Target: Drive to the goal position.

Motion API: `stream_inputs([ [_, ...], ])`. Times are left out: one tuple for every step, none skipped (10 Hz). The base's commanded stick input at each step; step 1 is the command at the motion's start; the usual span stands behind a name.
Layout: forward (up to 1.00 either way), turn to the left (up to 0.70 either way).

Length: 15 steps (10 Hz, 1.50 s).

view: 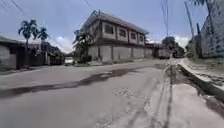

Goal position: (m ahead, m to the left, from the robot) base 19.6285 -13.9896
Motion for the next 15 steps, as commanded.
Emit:
stream_inputs([
  [1.0,-0.03],
  [1.0,-0.03],
  [1.0,-0.03],
  [1.0,-0.03],
  [1.0,-0.2],
  [1.0,-0.38],
  [1.0,-0.39],
  [1.0,-0.39],
  [1.0,-0.39],
  [1.0,-0.39],
  [1.0,-0.39],
  [1.0,-0.39],
  [1.0,-0.4],
  [1.0,-0.39],
  [1.0,-0.35],
])
